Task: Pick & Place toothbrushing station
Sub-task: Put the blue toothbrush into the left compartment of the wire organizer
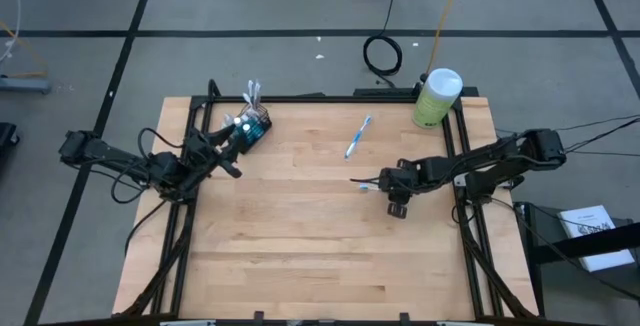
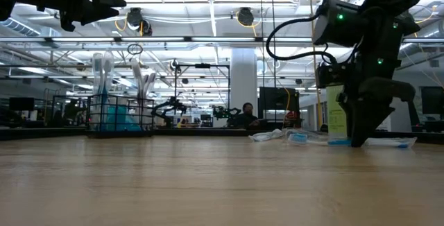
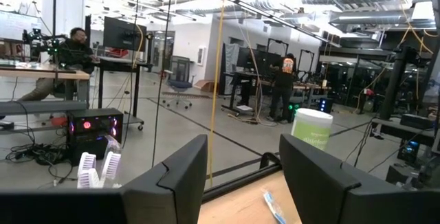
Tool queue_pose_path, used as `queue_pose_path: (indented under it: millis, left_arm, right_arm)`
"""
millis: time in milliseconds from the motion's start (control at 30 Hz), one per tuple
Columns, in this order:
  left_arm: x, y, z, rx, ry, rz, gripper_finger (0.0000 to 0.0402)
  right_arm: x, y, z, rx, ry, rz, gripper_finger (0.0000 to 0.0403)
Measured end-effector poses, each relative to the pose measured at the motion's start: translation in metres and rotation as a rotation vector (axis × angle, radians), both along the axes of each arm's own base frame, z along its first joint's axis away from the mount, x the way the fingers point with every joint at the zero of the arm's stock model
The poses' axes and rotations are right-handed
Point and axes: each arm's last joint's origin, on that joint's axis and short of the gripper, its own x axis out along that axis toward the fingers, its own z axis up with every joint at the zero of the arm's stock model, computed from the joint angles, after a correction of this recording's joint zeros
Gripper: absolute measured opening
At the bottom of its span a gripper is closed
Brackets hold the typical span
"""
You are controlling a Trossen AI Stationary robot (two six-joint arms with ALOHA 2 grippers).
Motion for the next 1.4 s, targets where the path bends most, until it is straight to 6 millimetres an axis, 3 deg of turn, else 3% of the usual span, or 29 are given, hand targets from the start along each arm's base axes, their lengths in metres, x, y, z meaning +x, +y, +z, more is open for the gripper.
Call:
queue_pose_path:
  millis: [167,367,600,800,1033,1233,1400]
  left_arm:
    - [0.000,0.000,0.000,-0.012,-0.017,-0.015,0.0186]
    - [0.002,-0.003,0.001,0.032,-0.028,-0.126,0.0186]
    - [0.009,-0.006,-0.002,0.055,-0.022,-0.229,0.0186]
    - [0.024,-0.008,-0.011,0.057,-0.001,-0.316,0.0186]
    - [0.051,-0.007,-0.019,0.110,0.003,-0.442,0.0186]
    - [0.096,-0.013,-0.016,0.221,0.104,-0.615,0.0186]
    - [0.135,-0.017,-0.005,0.326,0.150,-0.604,0.0186]
  right_arm:
    - [0.006,0.000,0.002,-0.004,-0.069,0.001,0.0018]
    - [0.036,0.002,0.017,-0.021,-0.431,0.068,0.0016]
    - [0.070,0.006,0.068,-0.111,-1.055,0.279,0.0010]
    - [0.073,0.008,0.108,-0.239,-1.454,0.398,0.0010]
    - [0.072,0.011,0.114,-0.241,-1.527,0.462,0.0010]
    - [0.072,0.011,0.112,-0.240,-1.505,0.468,0.0010]
    - [0.072,0.011,0.112,-0.240,-1.500,0.468,0.0010]
